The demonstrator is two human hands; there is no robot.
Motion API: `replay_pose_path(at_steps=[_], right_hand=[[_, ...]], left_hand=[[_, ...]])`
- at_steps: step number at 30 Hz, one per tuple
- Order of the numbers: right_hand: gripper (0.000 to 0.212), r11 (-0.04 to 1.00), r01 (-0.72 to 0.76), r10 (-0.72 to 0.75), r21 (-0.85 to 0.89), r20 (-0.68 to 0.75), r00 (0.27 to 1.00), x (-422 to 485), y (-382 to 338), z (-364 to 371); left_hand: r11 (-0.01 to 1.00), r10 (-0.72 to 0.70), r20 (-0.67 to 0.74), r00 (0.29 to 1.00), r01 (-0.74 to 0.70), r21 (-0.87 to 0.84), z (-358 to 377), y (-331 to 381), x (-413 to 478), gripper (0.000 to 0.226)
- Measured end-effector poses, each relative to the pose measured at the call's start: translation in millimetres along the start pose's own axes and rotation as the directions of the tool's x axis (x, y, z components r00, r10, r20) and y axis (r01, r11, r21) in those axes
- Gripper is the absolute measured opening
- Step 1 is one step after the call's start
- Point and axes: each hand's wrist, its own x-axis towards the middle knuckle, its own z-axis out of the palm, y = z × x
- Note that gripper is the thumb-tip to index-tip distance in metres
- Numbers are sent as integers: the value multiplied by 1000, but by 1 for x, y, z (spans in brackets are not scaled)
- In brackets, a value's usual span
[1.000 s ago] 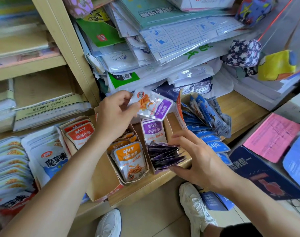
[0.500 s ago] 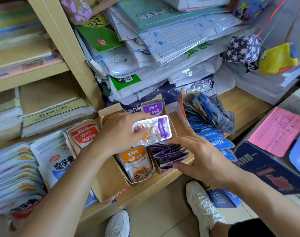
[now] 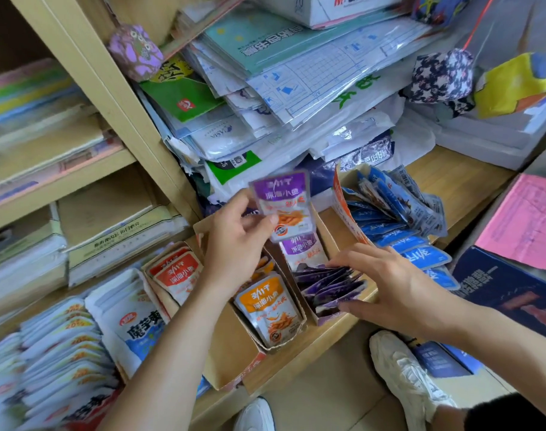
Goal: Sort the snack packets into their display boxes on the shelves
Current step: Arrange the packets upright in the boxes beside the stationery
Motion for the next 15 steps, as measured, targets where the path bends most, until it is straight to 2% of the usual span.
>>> replay_pose_path(at_steps=[3,5,7,10,12,15], right_hand=[[57,1000,-6,6,-27,-1,1000,0,-1,1],[58,999,-20,20,-35,-9,1000,-1,-1,2],[59,999,-37,37,-12,-58,998,-2,-2,3],[67,993,-74,85,88,-132,988,-3,-5,3],[75,988,-98,117,122,-156,981,-4,-5,3],[94,982,-94,119,162,-153,981,-4,-6,2]], left_hand=[[997,62,30,998,-63,41,10,-3,-1,21],[965,95,126,987,-122,230,13,-7,-1,16],[874,115,244,963,-215,436,12,-10,-3,13],[792,33,381,924,-257,554,8,-8,-3,24],[780,-55,448,892,-242,578,6,-6,-2,31],[782,-112,501,858,-235,577,3,-5,-2,40]])
